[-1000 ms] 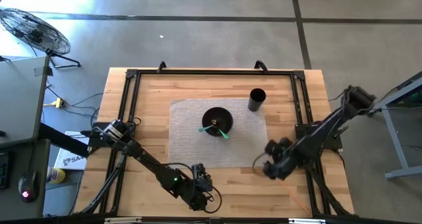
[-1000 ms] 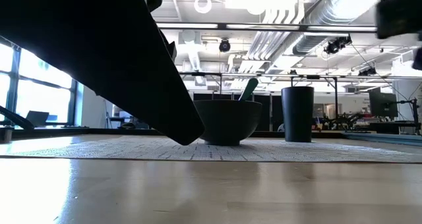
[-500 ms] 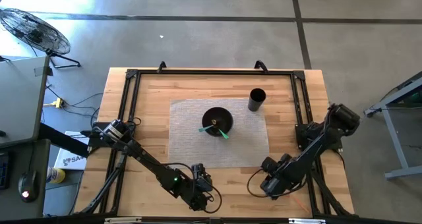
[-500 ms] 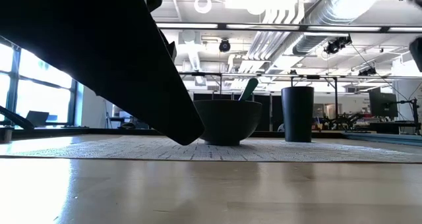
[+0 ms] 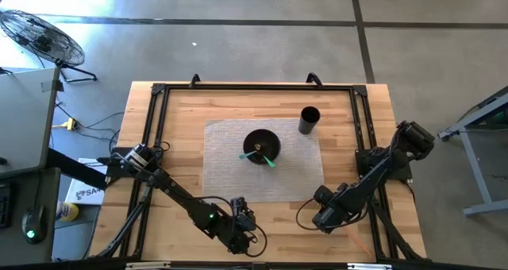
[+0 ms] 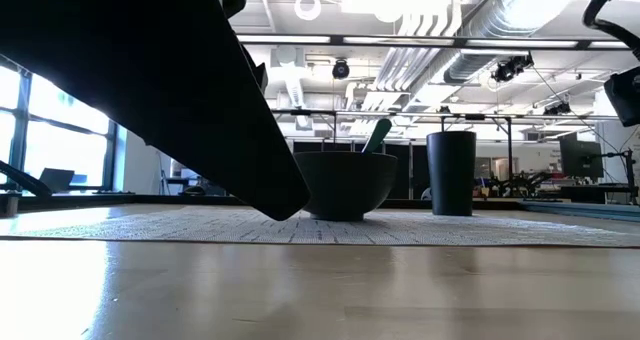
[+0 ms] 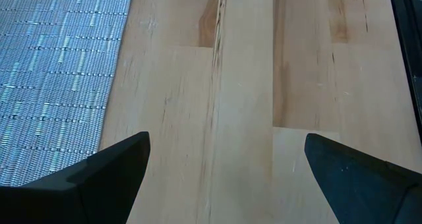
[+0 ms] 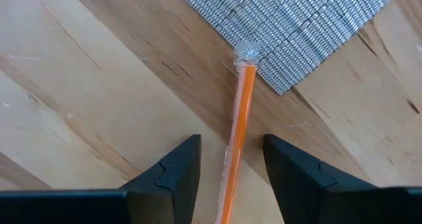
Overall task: Pick & Place Utensil
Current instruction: Put the orange straw into the black cup
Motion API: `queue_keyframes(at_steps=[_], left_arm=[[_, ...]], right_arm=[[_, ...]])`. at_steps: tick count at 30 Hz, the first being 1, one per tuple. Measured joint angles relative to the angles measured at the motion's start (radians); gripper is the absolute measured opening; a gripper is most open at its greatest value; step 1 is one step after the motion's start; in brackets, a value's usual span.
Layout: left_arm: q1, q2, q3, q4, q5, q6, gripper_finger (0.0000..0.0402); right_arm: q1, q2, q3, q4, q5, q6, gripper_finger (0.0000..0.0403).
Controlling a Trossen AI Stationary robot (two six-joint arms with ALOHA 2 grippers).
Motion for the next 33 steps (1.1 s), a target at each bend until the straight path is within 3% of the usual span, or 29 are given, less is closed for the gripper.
queue_keyframes(at_steps=[8, 22, 33], left_arm=[[0.000, 0.000, 0.000, 0.000, 0.000, 0.000, 0.0399], [0.000, 0.000, 0.000, 0.000, 0.000, 0.000, 0.0399], [0.000, 0.000, 0.000, 0.000, 0.000, 0.000, 0.0399]], right_arm=[[0.000, 0.000, 0.000, 0.006, 0.000, 0.000, 0.0142], [0.000, 0.002, -0.002, 0.025, 0.003, 0.011, 0.0042], [0.000, 0.002, -0.002, 0.037, 0.068, 0.045, 0.0003]])
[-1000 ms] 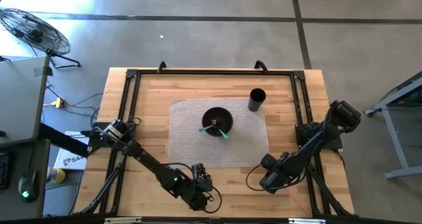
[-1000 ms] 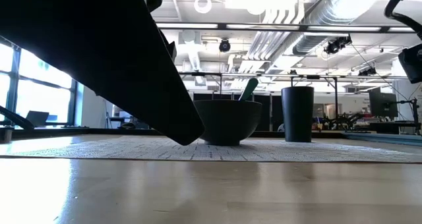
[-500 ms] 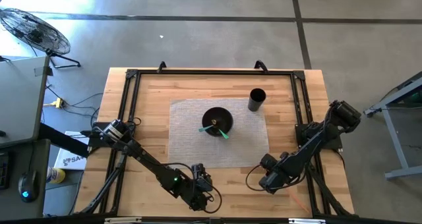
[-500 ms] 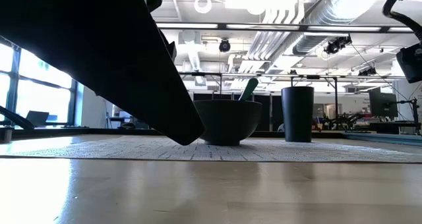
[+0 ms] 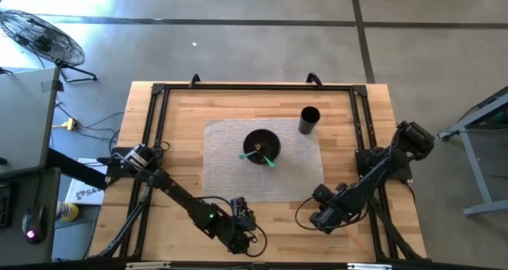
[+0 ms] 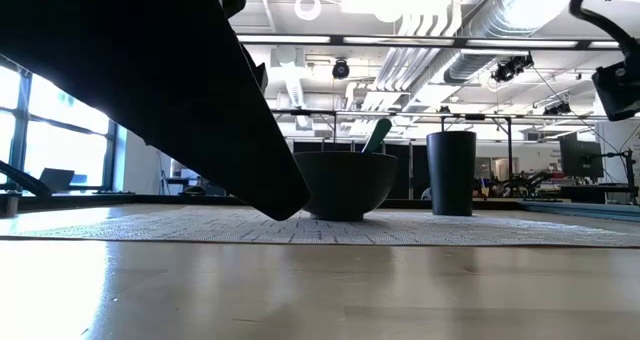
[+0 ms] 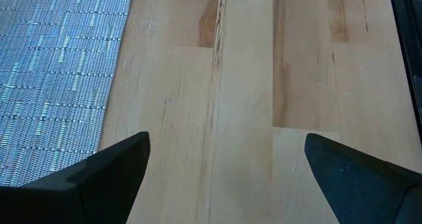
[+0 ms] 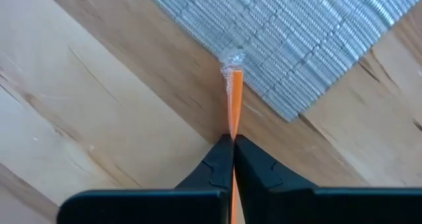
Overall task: Pick & Place Utensil
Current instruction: Put the orange straw into the black cup
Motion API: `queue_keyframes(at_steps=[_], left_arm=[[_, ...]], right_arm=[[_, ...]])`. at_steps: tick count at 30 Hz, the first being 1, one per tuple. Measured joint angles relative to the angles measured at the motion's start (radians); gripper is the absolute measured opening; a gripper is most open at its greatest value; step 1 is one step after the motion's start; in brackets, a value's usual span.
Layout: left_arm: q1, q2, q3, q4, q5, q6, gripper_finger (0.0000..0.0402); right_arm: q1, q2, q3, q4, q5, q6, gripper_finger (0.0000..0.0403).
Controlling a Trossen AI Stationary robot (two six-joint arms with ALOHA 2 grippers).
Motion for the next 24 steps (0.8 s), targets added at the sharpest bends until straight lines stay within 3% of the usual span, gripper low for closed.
queue_keyframes(at_steps=[7, 12, 19, 24], left_arm=[[0.000, 0.000, 0.000, 0.000, 0.000, 0.000, 0.0399], [0.000, 0.000, 0.000, 0.000, 0.000, 0.000, 0.0399], [0.000, 0.000, 0.000, 0.000, 0.000, 0.000, 0.0399], [0.000, 0.000, 0.000, 0.000, 0.000, 0.000, 0.0399]], right_arm=[[-0.001, -0.021, 0.007, 0.013, 0.013, 0.004, 0.0003], [0.001, -0.114, 0.062, 0.013, 0.119, -0.055, 0.0001], [-0.017, -0.332, 0.101, 0.009, 0.455, -0.264, 0.0001], [-0.059, -0.511, 0.101, 0.011, 0.804, -0.478, 0.0001]])
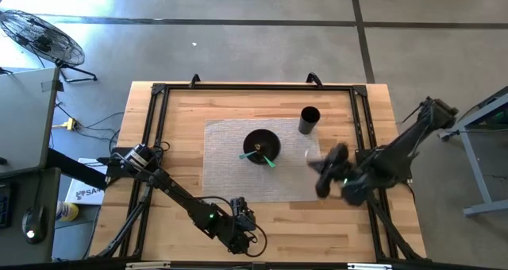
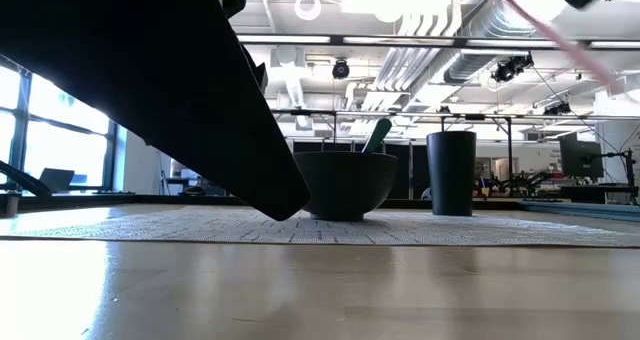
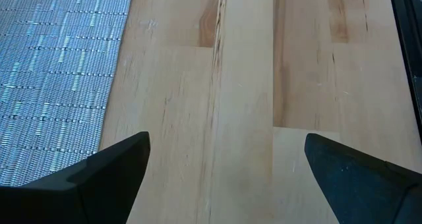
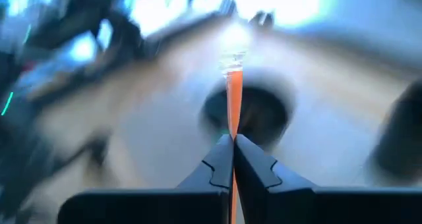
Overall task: Pick & Place Utensil
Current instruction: Put the orange straw into the black cup
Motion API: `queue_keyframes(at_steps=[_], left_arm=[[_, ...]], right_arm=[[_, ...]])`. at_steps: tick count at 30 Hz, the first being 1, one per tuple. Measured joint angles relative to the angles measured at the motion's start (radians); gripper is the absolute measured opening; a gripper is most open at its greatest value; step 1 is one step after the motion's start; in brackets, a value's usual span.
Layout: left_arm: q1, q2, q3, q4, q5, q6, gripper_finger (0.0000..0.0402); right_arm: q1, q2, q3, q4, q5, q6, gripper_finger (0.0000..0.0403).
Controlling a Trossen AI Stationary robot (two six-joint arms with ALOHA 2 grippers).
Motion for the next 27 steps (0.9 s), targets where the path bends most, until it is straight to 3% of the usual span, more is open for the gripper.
queue_keyframes(at_steps=[6, 10, 15, 20, 24, 27], left_arm=[[0.000, 0.000, 0.000, 0.000, 0.000, 0.000, 0.0399], [0.000, 0.000, 0.000, 0.000, 0.000, 0.000, 0.0399], [0.000, 0.000, 0.000, 0.000, 0.000, 0.000, 0.0399], [0.000, 0.000, 0.000, 0.000, 0.000, 0.000, 0.0399], [0.000, 0.000, 0.000, 0.000, 0.000, 0.000, 0.0399], [0.000, 0.000, 0.000, 0.000, 0.000, 0.000, 0.0399]], right_arm=[[-0.086, -0.165, 0.000, 0.106, 0.445, -0.350, 0.0002], [-0.194, -0.224, 0.000, 0.192, 0.651, -0.520, 0.0001], [-0.430, -0.237, -0.003, 0.187, 0.619, -0.515, 0.0001], [-0.621, -0.205, -0.004, 0.256, 0.495, -0.541, 0.0001], [-0.730, -0.183, -0.004, 0.459, 0.368, -0.759, 0.0000], [-0.779, -0.164, -0.004, 0.628, 0.212, -0.936, 0.0000]])
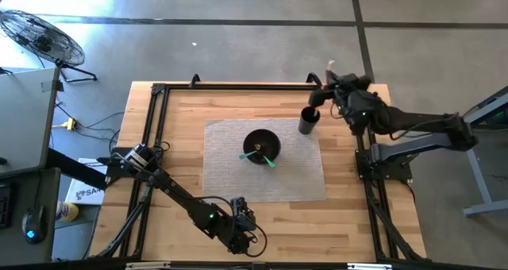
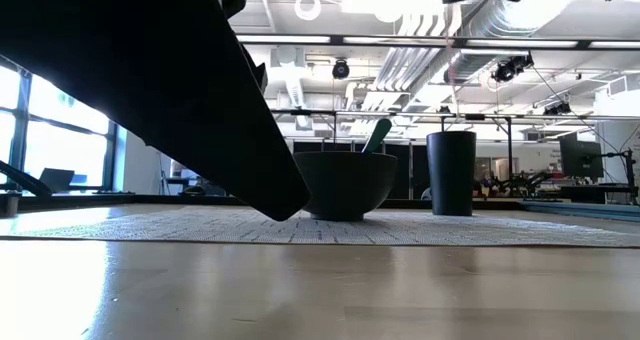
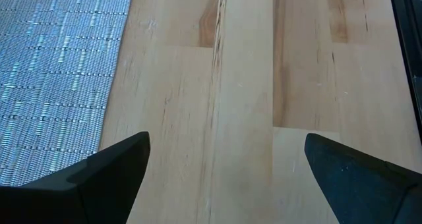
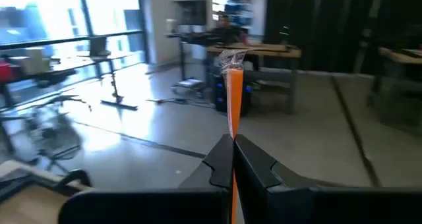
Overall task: Pick & Place Utensil
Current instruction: Put the orange straw into the black cup
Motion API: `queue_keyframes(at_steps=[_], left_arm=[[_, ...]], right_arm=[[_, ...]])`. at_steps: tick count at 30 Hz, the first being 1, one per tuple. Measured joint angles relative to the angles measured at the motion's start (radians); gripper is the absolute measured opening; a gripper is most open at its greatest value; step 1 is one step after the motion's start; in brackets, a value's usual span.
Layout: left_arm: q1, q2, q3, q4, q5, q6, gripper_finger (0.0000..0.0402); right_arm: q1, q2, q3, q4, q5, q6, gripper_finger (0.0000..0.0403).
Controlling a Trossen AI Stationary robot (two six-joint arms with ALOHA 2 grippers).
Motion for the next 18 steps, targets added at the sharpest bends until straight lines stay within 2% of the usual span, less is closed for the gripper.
queue_keyframes(at_steps=[3, 7, 18], left_arm=[[0.000, 0.000, 0.000, 0.000, 0.000, 0.000, 0.0399], [0.000, 0.000, 0.000, 0.000, 0.000, 0.000, 0.0399], [0.000, 0.000, 0.000, 0.000, 0.000, 0.000, 0.0399]], right_arm=[[-0.025, 0.027, 0.000, 0.084, -0.092, -0.086, 0.0000], [-0.034, 0.065, 0.000, 0.034, -0.116, -0.127, 0.0000], [-0.033, 0.201, 0.000, 0.017, -0.136, -0.078, 0.0003]])
